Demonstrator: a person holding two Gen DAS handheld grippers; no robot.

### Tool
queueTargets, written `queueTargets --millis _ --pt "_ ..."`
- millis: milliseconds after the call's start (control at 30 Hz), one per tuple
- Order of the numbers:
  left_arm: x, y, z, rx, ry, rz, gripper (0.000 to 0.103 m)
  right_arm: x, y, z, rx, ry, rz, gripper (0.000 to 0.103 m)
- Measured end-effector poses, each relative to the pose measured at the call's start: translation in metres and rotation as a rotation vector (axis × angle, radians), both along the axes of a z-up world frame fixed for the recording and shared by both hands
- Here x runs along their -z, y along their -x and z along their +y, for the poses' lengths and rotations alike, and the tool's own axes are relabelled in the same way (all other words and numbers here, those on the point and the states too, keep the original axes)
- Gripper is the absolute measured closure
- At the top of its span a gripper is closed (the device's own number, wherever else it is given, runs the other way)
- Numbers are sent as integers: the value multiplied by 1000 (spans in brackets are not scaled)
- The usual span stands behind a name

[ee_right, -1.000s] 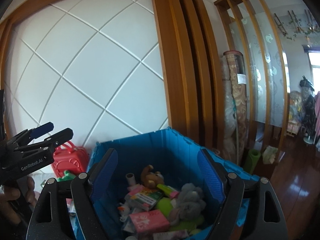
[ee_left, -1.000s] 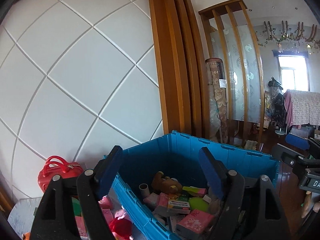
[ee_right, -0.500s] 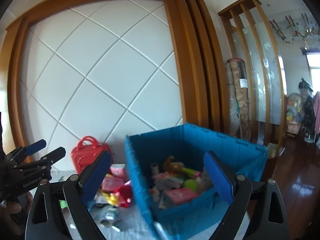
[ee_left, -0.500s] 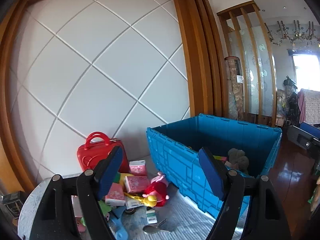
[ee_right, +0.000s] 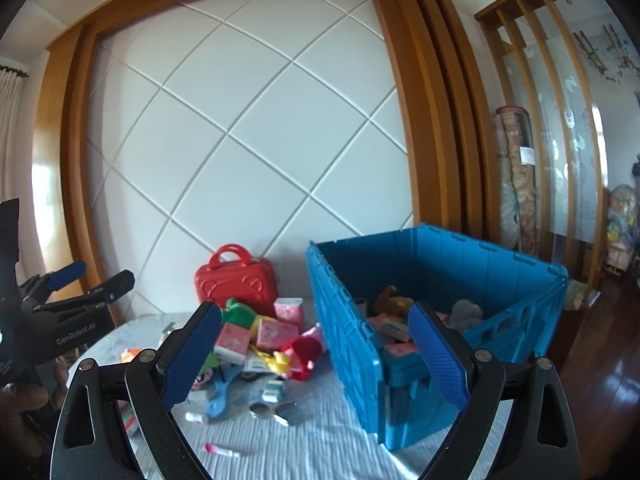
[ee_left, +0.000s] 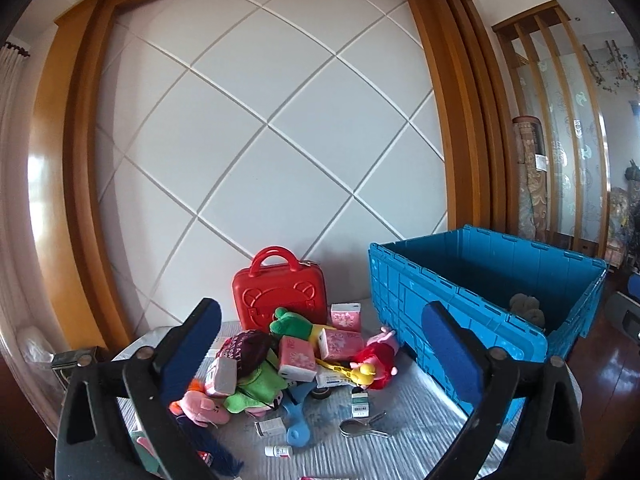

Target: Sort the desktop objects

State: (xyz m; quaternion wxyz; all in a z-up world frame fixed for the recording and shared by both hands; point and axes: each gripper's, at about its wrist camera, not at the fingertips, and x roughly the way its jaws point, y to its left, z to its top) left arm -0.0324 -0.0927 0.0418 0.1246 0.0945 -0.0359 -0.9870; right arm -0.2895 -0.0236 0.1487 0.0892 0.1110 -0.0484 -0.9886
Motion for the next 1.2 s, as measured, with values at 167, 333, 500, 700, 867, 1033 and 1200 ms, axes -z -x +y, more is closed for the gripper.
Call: queueTargets --millis 167,333,500,700,867,1033,1200 --pt "2 -6 20 -31 -9 4 0 5 -9 11 -35 -43 -8 7" --pt "8 -5 40 -22 -8 -18 0 10 -13 32 -42 -43 -14 7" --pt "8 -4 53 -22 -19 -22 0 9 -16 45 -39 -44 -12 7" --pt "10 -5 60 4 -24 -22 0 9 -22 52 6 -51 -4 7" --pt "7 -3 59 130 -27 -42 0 3 -34 52 61 -50 9 7" --pt "0 -6 64 153 17 -33 0 -4 -43 49 108 -30 26 7" --pt "0 -9 64 204 16 -23 0 0 -50 46 146 -26 5 7"
